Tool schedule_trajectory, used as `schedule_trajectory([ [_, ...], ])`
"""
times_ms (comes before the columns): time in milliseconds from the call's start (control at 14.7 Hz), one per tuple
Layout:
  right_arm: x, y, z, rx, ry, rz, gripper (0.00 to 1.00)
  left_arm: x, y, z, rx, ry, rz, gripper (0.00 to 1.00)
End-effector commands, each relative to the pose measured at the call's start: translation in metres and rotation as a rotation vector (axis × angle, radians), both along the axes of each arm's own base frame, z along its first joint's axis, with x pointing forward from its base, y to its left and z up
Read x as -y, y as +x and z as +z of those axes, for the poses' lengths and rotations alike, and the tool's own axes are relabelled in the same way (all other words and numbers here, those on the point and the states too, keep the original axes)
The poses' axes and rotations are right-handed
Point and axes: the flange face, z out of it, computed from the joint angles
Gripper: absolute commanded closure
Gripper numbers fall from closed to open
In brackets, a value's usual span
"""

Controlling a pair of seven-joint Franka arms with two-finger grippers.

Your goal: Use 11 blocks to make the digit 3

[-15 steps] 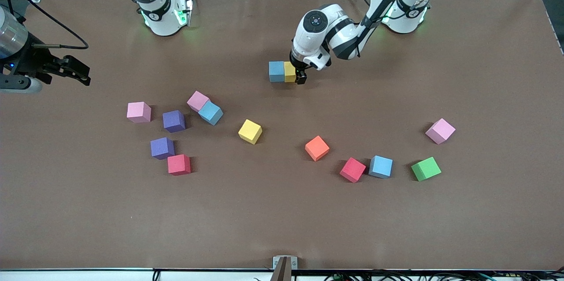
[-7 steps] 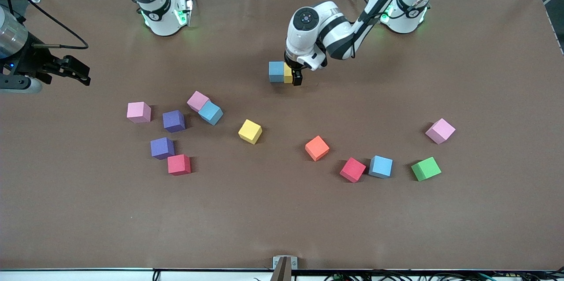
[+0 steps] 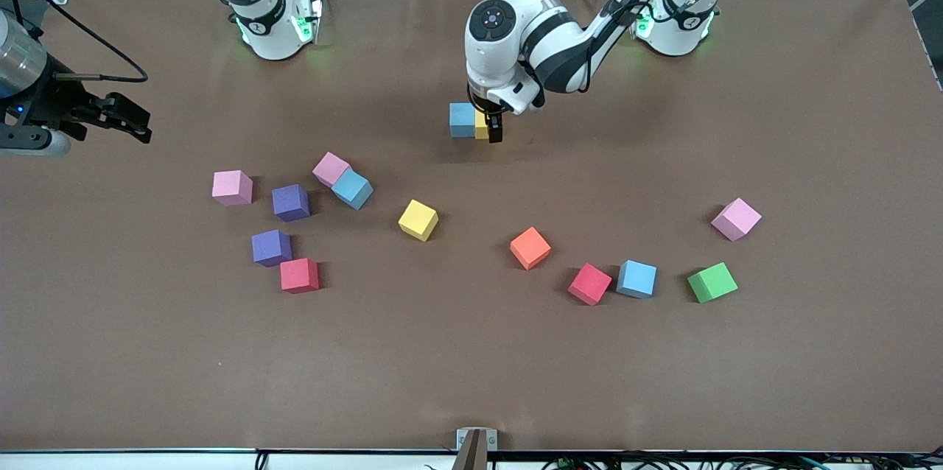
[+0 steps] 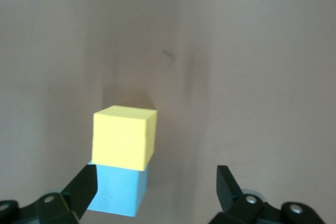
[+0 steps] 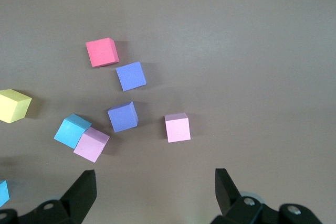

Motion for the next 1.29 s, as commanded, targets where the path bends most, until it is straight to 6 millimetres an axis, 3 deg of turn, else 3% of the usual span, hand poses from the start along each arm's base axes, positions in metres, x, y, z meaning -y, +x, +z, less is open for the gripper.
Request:
schedule_trajectory([
  [0,0.001,-0.001,0.003,0.004,-0.001,-0.007,0.00,-0.006,0.036,0.027,0.018,0.031,-0.015,0.00],
  [204,0.001,-0.002,0.002,0.002,-0.001,-0.007,0.00,-0.031,0.085,0.046,0.040,-0.008,-0.069,0.00],
  [612,0.001,-0.002,0.002,0.002,-0.001,-0.007,0.00,-0.099,0.166,0.074,0.058,-0.039,-0.208,0.00],
  [816,0.001,-0.002,0.002,0.002,-0.001,-0.007,0.00,-0.130,0.191,0.076,0.060,-0.046,-0.268,0.00],
  [1020,0.001,-0.002,0.002,0.002,-0.001,-0.007,0.00,-0.149,0.205,0.077,0.085,0.000,-0.362,0.00],
  [1224,0.001,-0.002,0.002,0.002,-0.001,-0.007,0.00,-0.166,0.232,0.079,0.100,-0.011,-0.440,0.00],
])
